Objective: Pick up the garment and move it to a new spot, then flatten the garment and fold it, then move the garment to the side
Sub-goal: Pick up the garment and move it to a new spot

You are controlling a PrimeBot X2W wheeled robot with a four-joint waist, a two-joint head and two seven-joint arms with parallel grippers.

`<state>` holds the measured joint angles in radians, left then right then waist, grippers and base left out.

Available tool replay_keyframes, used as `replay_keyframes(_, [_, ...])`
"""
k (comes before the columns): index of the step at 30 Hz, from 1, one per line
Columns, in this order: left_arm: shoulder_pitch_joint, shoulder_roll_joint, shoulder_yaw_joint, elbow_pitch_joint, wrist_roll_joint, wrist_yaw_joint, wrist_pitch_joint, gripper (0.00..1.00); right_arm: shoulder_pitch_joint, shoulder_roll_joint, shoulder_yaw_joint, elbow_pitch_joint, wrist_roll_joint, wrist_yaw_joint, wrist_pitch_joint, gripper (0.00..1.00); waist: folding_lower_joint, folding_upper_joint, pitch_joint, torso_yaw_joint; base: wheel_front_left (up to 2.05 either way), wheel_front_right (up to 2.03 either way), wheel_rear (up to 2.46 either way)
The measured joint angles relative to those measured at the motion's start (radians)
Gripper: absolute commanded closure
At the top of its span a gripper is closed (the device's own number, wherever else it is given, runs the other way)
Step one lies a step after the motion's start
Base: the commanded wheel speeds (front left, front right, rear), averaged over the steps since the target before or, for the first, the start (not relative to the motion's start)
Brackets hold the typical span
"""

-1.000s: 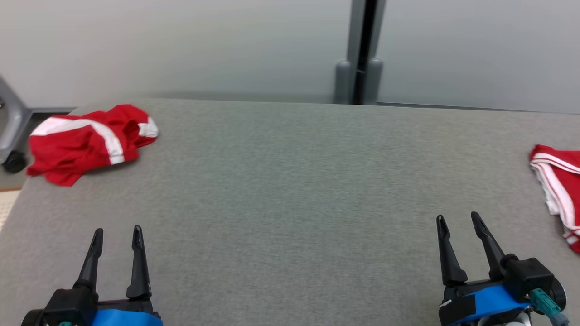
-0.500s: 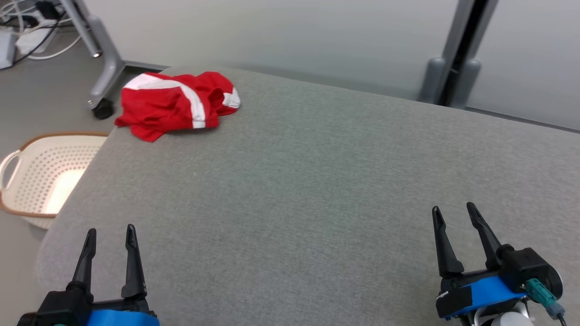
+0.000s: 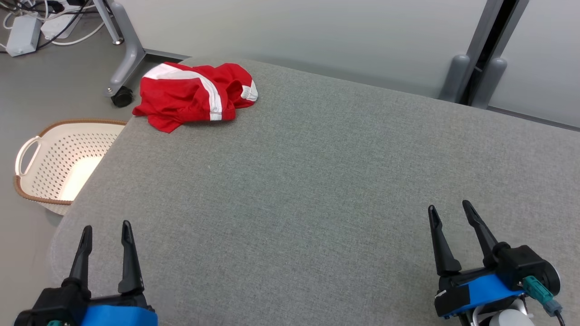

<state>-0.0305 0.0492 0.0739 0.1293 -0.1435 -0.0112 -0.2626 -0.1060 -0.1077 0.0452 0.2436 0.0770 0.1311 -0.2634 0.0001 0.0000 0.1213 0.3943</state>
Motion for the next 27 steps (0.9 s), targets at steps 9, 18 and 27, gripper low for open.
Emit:
replay_keyframes(9, [-0.19,0.004,0.042,0.027,0.006,-0.021,0.0,0.0,-0.042,-0.033,-0.025,-0.031,-0.007,0.0,0.0,0.0,0.0,0.0,0.052,-0.043,0.0,0.0,0.0])
replay_keyframes(18, [-0.512,0.086,0.103,0.137,0.012,-0.052,0.0,0.0,-0.107,-0.077,-0.047,-0.106,-0.035,0.0,0.015,0.0,0.0,0.0,0.168,-0.122,0.0,0.0,0.0])
replay_keyframes(27, [-0.806,0.213,0.119,0.341,0.017,-0.068,0.001,0.0,-0.132,-0.103,-0.09,-0.254,-0.057,0.0,0.058,0.0,0.0001,0.0,0.315,-0.214,0.0,0.0,0.0])
